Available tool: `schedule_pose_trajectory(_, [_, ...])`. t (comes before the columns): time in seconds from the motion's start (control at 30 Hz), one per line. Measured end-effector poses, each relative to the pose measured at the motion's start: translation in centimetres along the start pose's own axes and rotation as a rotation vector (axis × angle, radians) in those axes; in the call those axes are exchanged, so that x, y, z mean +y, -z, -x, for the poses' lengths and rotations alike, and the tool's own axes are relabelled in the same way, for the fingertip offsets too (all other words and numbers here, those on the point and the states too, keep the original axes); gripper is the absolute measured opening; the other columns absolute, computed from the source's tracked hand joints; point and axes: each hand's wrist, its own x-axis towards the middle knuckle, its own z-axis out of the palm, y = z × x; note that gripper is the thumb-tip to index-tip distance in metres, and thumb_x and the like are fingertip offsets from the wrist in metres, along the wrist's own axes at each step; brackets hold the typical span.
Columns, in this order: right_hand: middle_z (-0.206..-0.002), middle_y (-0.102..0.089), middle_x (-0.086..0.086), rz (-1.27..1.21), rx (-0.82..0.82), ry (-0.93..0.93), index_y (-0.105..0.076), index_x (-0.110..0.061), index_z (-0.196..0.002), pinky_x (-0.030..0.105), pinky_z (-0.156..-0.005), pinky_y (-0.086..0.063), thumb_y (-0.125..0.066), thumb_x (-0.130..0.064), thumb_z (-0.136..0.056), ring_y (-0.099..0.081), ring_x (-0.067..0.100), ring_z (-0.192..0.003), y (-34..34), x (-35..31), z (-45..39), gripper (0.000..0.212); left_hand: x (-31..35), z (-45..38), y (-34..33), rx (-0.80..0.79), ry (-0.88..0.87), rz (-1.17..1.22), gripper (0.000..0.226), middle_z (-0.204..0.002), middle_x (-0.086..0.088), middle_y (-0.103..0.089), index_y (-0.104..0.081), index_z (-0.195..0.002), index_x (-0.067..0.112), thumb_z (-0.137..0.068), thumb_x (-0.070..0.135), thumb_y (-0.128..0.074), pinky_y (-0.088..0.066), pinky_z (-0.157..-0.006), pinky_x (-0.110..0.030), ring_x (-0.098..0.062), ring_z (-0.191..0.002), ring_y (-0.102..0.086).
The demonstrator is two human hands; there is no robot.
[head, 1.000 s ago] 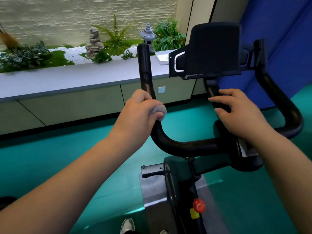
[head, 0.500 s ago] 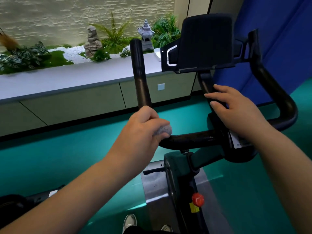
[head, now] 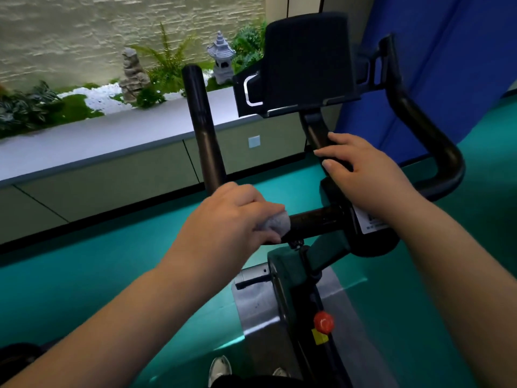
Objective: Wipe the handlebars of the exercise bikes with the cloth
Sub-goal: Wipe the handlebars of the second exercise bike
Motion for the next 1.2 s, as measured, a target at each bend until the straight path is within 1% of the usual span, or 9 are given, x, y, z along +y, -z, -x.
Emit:
schedule_pose_trajectory(0.07, [-0.151, -0.032, -0.02, 0.0, 0.002, 0.011, -0.059, -0.037, -0.128, 0.021, -0.093, -0.029, -0.044, -0.036, -0.098, -0.038, 0.004, -0.132, -0.1, 0.1, 0.1, 0.033, -0.5, 0.4, 0.0, 0.006, 0.013, 0.007, 0.036, -0.087, 0.003, -0.064, -0.073, -0.104, 0.018, -0.075, 0.038, -0.064, -0.039, -0.076, -0.025, -0.023, -0.08, -0.055])
schedule_pose_trajectory(0.27, [-0.15, -0.035, -0.019, -0.004, 0.021, 0.017, -0.061, -0.038, -0.125, 0.021, -0.092, -0.03, -0.045, -0.035, -0.098, -0.039, 0.005, -0.132, -0.1, 0.2, 0.1, 0.032, 2.8, -2.6, -2.6, -0.009, -0.037, -0.009, 0.036, -0.083, -0.003, -0.063, -0.073, -0.102, 0.012, -0.073, 0.033, -0.066, -0.039, -0.072, -0.028, -0.025, -0.078, -0.055])
schedule_pose_trajectory(0.43, [-0.148, -0.038, -0.018, -0.077, 0.012, 0.035, -0.062, -0.034, -0.124, 0.018, -0.095, -0.026, -0.044, -0.032, -0.099, -0.038, 0.002, -0.131, -0.1, 0.5, 0.7, 0.031, 1.0, -1.1, -1.0, -0.041, -0.032, 0.02, 0.035, -0.085, 0.0, -0.063, -0.072, -0.107, 0.015, -0.074, 0.027, -0.075, -0.048, -0.071, -0.034, -0.023, -0.081, -0.054])
schedule_pose_trajectory(0.57, [-0.143, -0.045, -0.014, -0.11, 0.038, 0.033, -0.067, -0.031, -0.116, 0.018, -0.098, -0.027, -0.048, -0.03, -0.097, -0.042, 0.004, -0.128, 0.2, 0.7, 0.7, 0.027, 2.4, -2.1, -1.9, -0.026, -0.013, 0.009, 0.032, -0.08, -0.002, -0.063, -0.074, -0.098, 0.013, -0.071, 0.029, -0.069, -0.042, -0.071, -0.03, -0.024, -0.076, -0.055])
schedule_pose_trajectory(0.67, [-0.137, -0.048, -0.014, -0.119, 0.057, 0.012, -0.07, -0.029, -0.101, 0.02, -0.091, -0.032, -0.052, -0.029, -0.095, -0.048, 0.003, -0.117, 0.3, 0.8, 0.8, 0.019, 4.5, -4.1, -3.2, -0.008, -0.012, 0.036, 0.03, -0.081, -0.002, -0.064, -0.072, -0.097, 0.014, -0.07, 0.025, -0.077, -0.035, -0.074, -0.031, -0.026, -0.079, -0.056])
schedule_pose_trajectory(0.77, [-0.13, -0.049, -0.015, -0.119, 0.06, -0.007, -0.07, -0.028, -0.092, 0.021, -0.083, -0.033, -0.053, -0.032, -0.094, -0.05, 0.002, -0.108, 0.2, 1.0, 0.9, 0.018, 3.9, -3.9, -2.4, -0.054, -0.018, 0.062, 0.024, -0.08, 0.0, -0.065, -0.072, -0.092, 0.016, -0.07, 0.025, -0.077, -0.041, -0.074, -0.033, -0.025, -0.08, -0.056])
schedule_pose_trajectory(0.97, [-0.117, -0.049, -0.017, -0.125, 0.082, -0.044, -0.07, -0.03, -0.089, 0.005, -0.069, -0.028, -0.053, -0.034, -0.093, -0.051, 0.002, -0.099, 0.1, 1.0, 0.8, 0.018, 3.8, -4.0, -2.1, -0.032, -0.011, 0.047, 0.02, -0.073, 0.001, -0.065, -0.073, -0.083, 0.018, -0.068, 0.03, -0.07, -0.035, -0.07, -0.029, -0.025, -0.075, -0.057])
schedule_pose_trajectory(1.1, [-0.118, -0.049, -0.018, -0.125, 0.076, -0.047, -0.069, -0.031, -0.089, 0.005, -0.068, -0.028, -0.053, -0.035, -0.093, -0.051, 0.001, -0.097, 0.3, 1.0, 0.9, 0.017, 5.2, -5.5, -3.1, -0.046, -0.001, 0.069, 0.023, -0.082, -0.002, -0.065, -0.071, -0.092, 0.016, -0.073, 0.028, -0.078, -0.033, -0.074, -0.026, -0.024, -0.085, -0.054])
schedule_pose_trajectory(1.2, [-0.116, -0.048, -0.019, -0.134, 0.07, -0.044, -0.069, -0.032, -0.088, 0.006, -0.067, -0.029, -0.053, -0.036, -0.093, -0.052, 0.001, -0.095, 0.1, 0.9, 0.9, 0.018, 3.6, -4.6, -1.1, -0.141, 0.026, 0.076, 0.017, -0.083, 0.007, -0.065, -0.072, -0.092, 0.022, -0.077, 0.029, -0.075, -0.035, -0.073, -0.02, -0.012, -0.084, -0.054])
